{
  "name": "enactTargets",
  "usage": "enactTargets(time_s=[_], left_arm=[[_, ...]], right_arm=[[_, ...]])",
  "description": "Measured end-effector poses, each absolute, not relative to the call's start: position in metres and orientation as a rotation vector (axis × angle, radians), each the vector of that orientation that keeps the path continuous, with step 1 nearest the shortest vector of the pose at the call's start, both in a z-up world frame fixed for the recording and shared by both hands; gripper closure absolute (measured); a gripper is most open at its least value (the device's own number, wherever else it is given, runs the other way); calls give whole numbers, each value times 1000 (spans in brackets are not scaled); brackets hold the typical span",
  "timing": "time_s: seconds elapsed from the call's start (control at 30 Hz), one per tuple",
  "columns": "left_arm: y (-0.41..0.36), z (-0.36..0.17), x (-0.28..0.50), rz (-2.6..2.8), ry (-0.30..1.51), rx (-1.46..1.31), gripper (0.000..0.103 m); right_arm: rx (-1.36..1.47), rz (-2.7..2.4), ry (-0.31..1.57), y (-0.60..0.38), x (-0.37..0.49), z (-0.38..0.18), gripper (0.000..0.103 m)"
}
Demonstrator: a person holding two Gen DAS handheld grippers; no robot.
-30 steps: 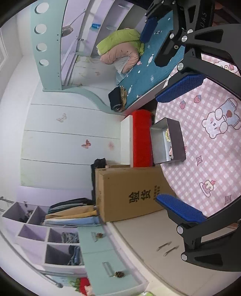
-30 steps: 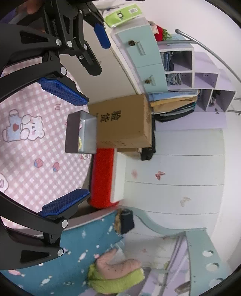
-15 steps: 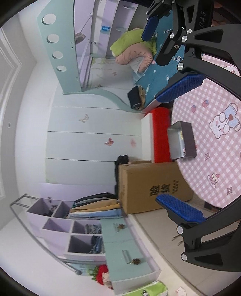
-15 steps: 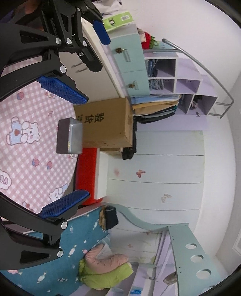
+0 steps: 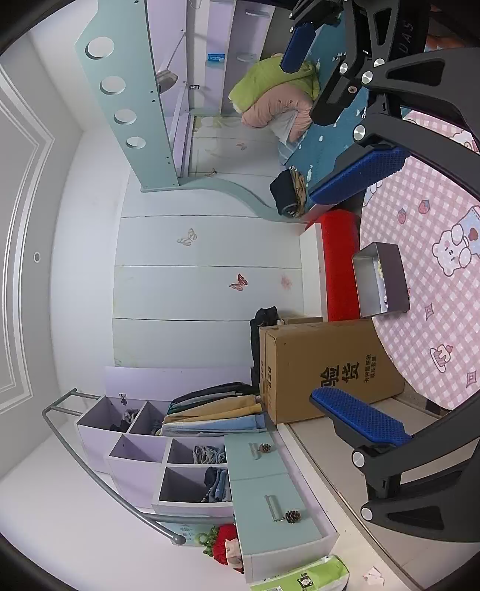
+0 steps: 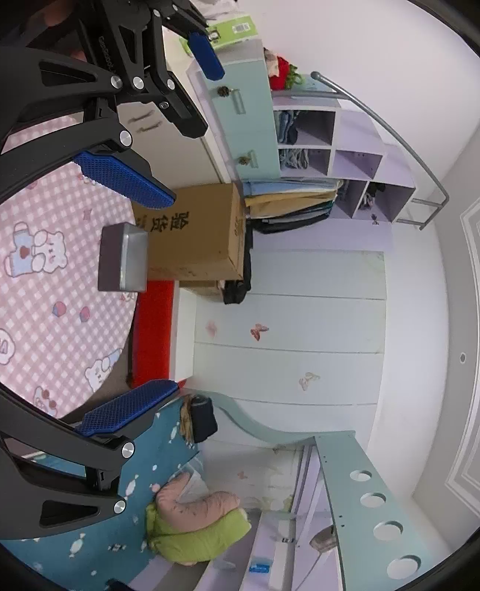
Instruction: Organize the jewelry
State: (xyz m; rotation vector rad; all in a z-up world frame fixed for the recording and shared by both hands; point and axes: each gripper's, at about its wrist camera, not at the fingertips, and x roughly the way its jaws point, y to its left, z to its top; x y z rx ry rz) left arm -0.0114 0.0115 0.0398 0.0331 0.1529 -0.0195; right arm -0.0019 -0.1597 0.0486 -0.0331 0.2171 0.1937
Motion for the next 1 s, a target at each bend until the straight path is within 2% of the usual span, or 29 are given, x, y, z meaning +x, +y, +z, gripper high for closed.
enactTargets(time_s=[1.0], left_arm=[[12, 32, 10, -3, 149, 54, 7]], right_arm=[[-33, 165, 239, -156, 21, 39, 12]])
